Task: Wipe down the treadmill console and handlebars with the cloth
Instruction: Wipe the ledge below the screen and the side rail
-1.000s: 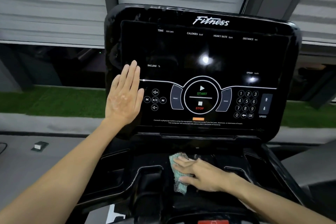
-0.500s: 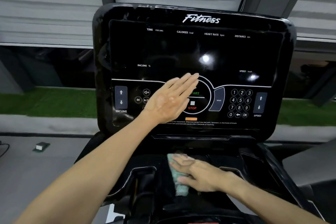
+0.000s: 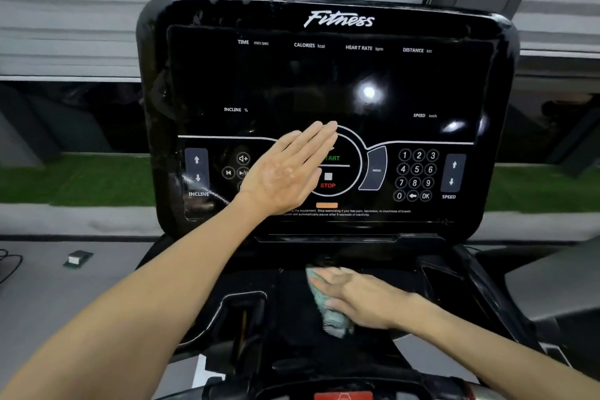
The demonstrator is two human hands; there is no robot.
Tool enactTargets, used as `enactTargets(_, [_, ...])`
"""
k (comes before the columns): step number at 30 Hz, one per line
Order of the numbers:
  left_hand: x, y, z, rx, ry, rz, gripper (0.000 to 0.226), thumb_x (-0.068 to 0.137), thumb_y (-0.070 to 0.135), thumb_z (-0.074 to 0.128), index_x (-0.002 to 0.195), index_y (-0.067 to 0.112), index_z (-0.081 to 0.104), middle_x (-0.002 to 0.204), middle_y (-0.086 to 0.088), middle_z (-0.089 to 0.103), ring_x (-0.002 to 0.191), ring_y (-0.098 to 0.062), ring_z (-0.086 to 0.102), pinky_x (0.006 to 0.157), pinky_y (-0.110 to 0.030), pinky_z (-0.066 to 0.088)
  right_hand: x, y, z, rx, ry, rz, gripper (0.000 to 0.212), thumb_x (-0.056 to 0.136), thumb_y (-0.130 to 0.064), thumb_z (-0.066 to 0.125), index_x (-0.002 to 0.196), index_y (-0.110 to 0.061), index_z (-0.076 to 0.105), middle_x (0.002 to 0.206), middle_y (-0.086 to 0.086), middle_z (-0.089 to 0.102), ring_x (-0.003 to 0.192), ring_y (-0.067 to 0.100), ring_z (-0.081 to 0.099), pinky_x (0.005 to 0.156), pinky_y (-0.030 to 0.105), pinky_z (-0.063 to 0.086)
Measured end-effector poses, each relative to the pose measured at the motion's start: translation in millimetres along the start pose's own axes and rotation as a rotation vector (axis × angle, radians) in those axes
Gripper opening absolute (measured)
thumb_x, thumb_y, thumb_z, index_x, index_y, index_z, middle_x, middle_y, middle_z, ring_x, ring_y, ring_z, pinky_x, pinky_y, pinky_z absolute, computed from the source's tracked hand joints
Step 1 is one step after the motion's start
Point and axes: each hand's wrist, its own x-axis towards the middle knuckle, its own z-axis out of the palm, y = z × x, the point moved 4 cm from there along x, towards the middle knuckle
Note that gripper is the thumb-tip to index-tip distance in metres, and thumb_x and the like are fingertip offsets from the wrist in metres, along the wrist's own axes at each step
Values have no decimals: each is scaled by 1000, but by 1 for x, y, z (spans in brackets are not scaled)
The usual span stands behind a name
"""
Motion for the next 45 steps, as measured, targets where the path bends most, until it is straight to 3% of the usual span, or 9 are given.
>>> enactTargets(4, [0, 0, -1, 7, 3, -1, 56, 104, 25, 32, 154, 2, 23, 163, -12, 19, 150, -26, 22, 119, -39, 25, 34, -29, 6, 87, 1, -84, 53, 104, -25, 36, 153, -11, 19, 161, 4, 8, 149, 15, 3, 121, 34, 8])
enactTargets(8, [-1, 0, -1, 5, 24, -6, 55, 104, 24, 33, 154, 2, 25, 162, -12, 21, 150, -25, 23, 120, -39, 25, 11, -30, 12, 193, -103, -199, 46, 104, -21, 40, 149, -18, 32, 157, -11, 12, 143, -1, 3, 116, 15, 1])
enactTargets(10, [-1, 0, -1, 2, 24, -6, 56, 104, 25, 33, 154, 2, 24, 162, -12, 21, 150, -25, 23, 120, -39, 25, 3, -19, 8, 193, -135, -218, 45, 103, -24, 43, 147, -20, 36, 157, -11, 17, 144, -2, 9, 117, 19, 4])
enactTargets(16, [-1, 0, 0, -6, 19, -7, 55, 104, 24, 31, 154, 3, 23, 163, -11, 20, 150, -25, 21, 121, -39, 23, 29, -4, 1, 49, 69, -46, 50, 103, -31, 40, 150, -17, 29, 159, 0, 21, 146, 16, 22, 116, 36, 27])
enactTargets(25, [-1, -1, -1, -10, 24, -3, 54, 104, 24, 33, 153, 2, 26, 162, -12, 22, 149, -26, 24, 120, -39, 25, -1, -6, 16, 321, -132, -183, 42, 98, -19, 54, 139, -20, 50, 151, -12, 30, 140, -9, 16, 121, 32, 10])
enactTargets(31, [-1, -1, 0, 3, 20, -4, 56, 104, 25, 32, 154, 3, 23, 163, -11, 20, 150, -25, 22, 120, -39, 24, -47, 38, 10, 90, 14, -26, 45, 103, -28, 42, 147, -24, 37, 155, -12, 22, 144, -2, 13, 120, 26, 11])
enactTargets(36, [0, 0, 0, 6, 17, -4, 56, 103, 23, 33, 154, 2, 24, 163, -11, 20, 150, -25, 22, 120, -40, 25, -15, 22, 10, -7, 141, 53, 45, 103, -28, 37, 146, -14, 37, 156, 5, 29, 140, 23, 32, 114, 35, 30])
enactTargets(41, [0, 1, 0, 20, 14, -11, 56, 104, 24, 33, 154, 2, 22, 163, -11, 17, 151, -25, 19, 120, -40, 23, 27, -11, 6, 127, 76, -74, 54, 101, -27, 47, 149, -10, 31, 160, 6, 17, 148, 18, 13, 120, 31, 12])
enactTargets(45, [0, 0, 0, 20, 5, -15, 57, 104, 24, 34, 155, 3, 21, 163, -11, 17, 151, -25, 18, 121, -40, 21, 42, -31, 8, 120, 4, -94, 56, 96, -38, 54, 144, -13, 42, 158, 4, 23, 145, 21, 24, 116, 41, 26])
